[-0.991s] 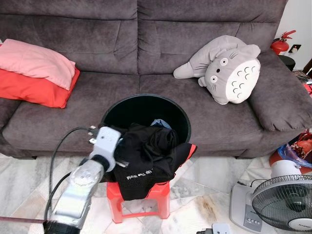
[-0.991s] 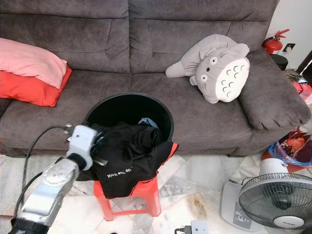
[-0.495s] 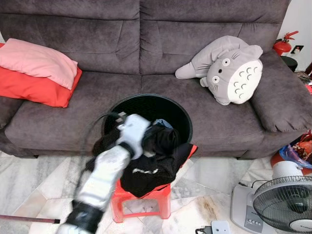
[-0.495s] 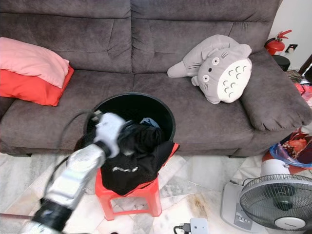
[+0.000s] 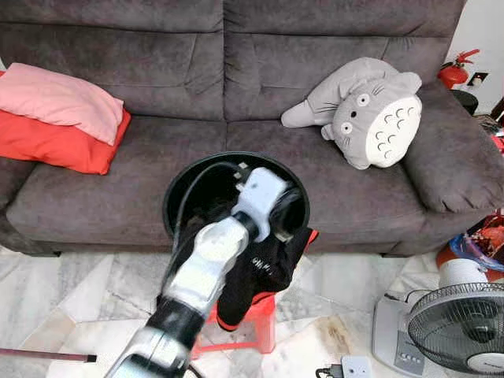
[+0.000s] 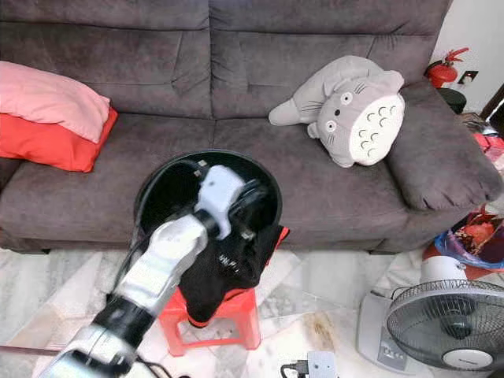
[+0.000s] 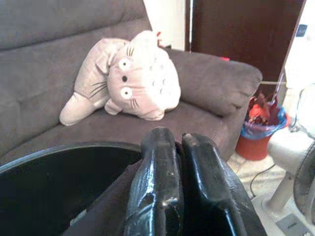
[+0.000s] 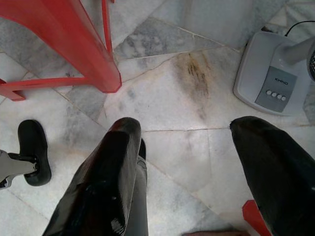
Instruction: Hang hanger
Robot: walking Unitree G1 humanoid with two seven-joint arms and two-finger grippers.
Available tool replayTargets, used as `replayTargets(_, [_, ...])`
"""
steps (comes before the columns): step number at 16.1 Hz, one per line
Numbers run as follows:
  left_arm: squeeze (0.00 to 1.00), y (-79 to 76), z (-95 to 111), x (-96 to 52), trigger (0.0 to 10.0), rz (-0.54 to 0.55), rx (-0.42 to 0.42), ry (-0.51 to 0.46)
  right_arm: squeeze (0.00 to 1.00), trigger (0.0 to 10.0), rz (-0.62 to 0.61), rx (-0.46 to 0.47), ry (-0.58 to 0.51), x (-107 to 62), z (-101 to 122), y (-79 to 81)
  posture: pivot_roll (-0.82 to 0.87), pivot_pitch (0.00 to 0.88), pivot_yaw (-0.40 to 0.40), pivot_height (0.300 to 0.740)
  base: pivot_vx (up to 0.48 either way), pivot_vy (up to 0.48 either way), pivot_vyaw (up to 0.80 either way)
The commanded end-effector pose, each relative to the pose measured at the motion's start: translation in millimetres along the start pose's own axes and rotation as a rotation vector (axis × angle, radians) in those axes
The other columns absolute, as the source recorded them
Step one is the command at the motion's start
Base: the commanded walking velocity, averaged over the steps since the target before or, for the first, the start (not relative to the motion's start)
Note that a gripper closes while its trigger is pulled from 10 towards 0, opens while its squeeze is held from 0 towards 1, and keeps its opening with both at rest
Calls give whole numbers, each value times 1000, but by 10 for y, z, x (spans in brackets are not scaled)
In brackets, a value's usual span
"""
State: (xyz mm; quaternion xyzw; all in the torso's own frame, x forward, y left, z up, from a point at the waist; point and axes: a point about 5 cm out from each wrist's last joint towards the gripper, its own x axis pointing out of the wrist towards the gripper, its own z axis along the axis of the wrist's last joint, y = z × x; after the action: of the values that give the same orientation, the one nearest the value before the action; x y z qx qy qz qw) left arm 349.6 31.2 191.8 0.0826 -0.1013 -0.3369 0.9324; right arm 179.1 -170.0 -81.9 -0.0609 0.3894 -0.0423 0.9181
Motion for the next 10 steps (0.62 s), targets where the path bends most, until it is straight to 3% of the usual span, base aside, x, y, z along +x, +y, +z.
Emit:
replayTargets(1, [0,29,-21,34,0,30,35,23,0,10000,-6,4,17,-25,-70,-9,-66,201,-20,740,0,0,0])
replayTargets(4, [0,275,-18,101,0,137,85,70,0,10000,-2,1,17,-26,-71,-6,-64,202,-20,740,0,0,0])
replayTargets(5, [0,294,-9,110,0,147,86,70,0,10000,-2,1,17,-25,-70,-7,-64,202,-20,740,0,0,0])
replayTargets(7, [0,530,19,133,0,296,150,130,0,10000,-3,1,25,-25,-81,-20,-71,202,-21,740,0,0,0])
replayTargets(8, [0,645,13,118,0,375,137,157,0,10000,-5,1,26,-24,-81,-28,-74,202,-22,740,0,0,0])
replayTargets(10, [0,708,21,106,0,408,126,162,0,10000,-9,-1,29,-23,-85,-43,-72,203,-25,740,0,0,0])
